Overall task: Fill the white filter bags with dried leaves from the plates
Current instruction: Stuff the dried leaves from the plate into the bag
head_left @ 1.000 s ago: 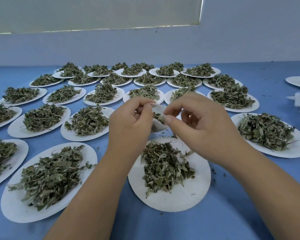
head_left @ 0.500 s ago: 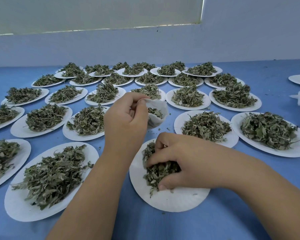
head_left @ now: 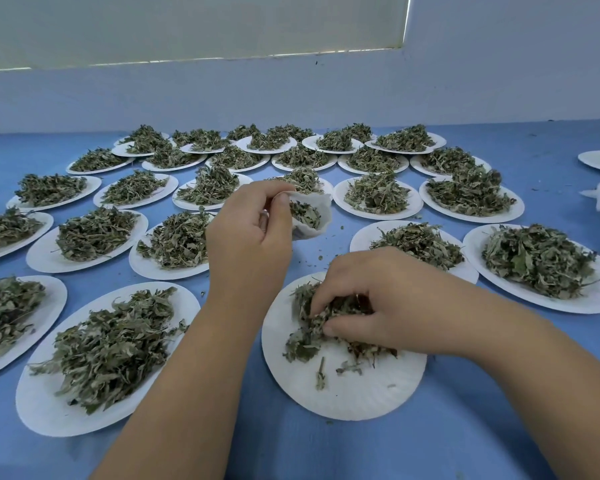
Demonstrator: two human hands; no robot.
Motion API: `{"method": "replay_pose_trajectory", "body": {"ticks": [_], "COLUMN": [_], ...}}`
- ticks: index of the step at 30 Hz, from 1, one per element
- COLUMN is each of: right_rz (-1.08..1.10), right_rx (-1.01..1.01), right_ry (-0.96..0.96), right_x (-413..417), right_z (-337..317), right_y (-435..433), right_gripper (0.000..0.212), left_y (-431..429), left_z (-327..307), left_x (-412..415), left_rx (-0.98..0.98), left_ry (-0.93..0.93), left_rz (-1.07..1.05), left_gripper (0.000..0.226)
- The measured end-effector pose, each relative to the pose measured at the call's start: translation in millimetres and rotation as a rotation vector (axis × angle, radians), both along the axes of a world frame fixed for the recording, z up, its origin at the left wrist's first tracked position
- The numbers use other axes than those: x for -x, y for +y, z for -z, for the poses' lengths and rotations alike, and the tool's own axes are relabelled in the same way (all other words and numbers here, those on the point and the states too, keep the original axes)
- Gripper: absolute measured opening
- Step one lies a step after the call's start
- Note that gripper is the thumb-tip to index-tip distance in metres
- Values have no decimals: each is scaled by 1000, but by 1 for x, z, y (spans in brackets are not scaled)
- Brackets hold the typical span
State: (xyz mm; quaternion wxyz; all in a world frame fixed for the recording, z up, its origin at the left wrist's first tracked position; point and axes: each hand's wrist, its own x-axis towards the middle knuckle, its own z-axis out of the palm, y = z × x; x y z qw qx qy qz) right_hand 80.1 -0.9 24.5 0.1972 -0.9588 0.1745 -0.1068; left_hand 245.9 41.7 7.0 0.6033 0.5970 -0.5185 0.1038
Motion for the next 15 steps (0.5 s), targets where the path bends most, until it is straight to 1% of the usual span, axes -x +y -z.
{"method": "replay_pose_trajectory", "body": {"ticks": [4,7,10,13,15], "right_rz": [51,45,25,26,47], "right_rx": [-121,-256,-365,-405,-405], "right_ry": [-112,-195,-349,-498,-546], "right_x": [9,15,21,23,21], "right_z": [-7,-12,-18,-20,-18], "right_y": [-8,-13,-17,-17,-17], "right_gripper": [14,11,11,16,17], "left_y": [-3,-4,-2,1,2], "left_z": [3,3,4,6,8], "left_x": [-2,-3,-3,-1,-1], "left_rx": [-65,-99,-110,-96,-91], "left_ry": [-58,-35,-34,-61,-71], "left_rz": [-2,38,65,82,87], "left_gripper": [19,17,16,15,14]}}
